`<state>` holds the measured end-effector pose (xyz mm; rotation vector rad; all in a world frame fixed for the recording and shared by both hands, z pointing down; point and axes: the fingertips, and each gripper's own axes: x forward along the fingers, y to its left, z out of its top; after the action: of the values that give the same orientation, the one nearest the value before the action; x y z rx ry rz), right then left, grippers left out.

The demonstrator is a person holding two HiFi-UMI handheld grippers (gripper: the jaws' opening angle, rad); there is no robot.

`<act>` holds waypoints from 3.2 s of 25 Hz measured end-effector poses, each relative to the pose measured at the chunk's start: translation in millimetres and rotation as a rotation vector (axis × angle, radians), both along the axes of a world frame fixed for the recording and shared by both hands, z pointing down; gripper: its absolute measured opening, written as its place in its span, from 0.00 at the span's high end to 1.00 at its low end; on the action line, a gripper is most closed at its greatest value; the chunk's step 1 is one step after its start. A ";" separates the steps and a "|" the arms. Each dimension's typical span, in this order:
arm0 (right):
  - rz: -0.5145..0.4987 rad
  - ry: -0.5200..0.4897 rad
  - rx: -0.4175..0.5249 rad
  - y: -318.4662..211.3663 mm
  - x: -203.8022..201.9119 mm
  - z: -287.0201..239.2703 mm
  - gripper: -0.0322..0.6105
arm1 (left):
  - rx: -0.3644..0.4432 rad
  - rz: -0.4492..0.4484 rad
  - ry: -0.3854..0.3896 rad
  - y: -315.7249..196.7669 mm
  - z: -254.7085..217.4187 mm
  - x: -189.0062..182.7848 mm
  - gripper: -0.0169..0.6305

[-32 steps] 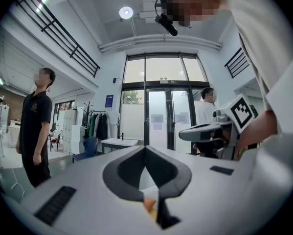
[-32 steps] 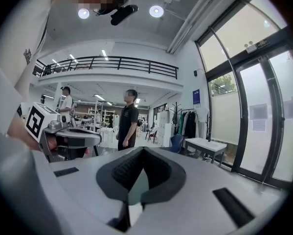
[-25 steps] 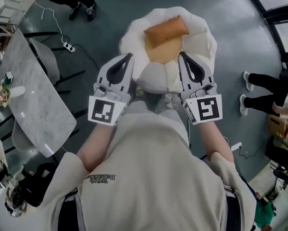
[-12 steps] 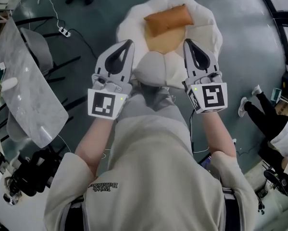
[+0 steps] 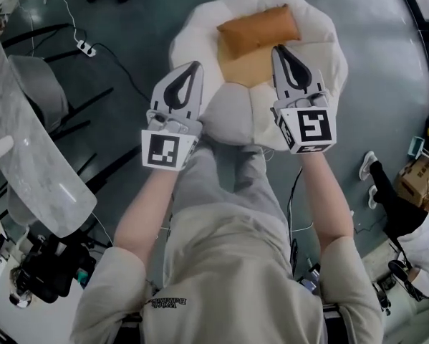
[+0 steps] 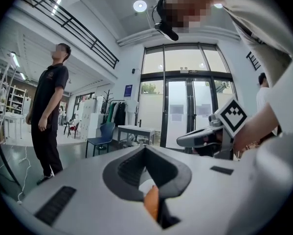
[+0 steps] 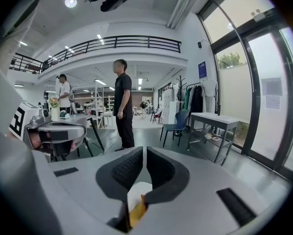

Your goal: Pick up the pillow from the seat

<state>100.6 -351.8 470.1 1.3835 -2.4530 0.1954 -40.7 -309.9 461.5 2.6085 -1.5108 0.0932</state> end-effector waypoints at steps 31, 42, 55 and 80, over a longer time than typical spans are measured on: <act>0.055 0.243 -0.335 -108.0 34.5 529.1 0.36 | -0.112 0.054 -0.032 -117.9 428.4 54.5 0.96; 0.092 0.227 -0.388 -124.7 33.3 577.0 0.43 | -0.129 0.076 -0.031 -119.5 469.1 75.4 0.96; 0.192 0.108 -0.370 -121.3 53.8 524.3 0.89 | -0.137 0.057 -0.056 -113.2 429.7 55.9 0.96; 0.271 -0.124 -0.014 -73.8 60.7 24.1 0.92 | 0.072 0.110 -0.052 -112.1 34.9 32.1 0.96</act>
<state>161.3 -425.6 494.2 1.7437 -2.3449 0.3694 -8.6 -422.1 496.5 2.7665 -1.4112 0.1207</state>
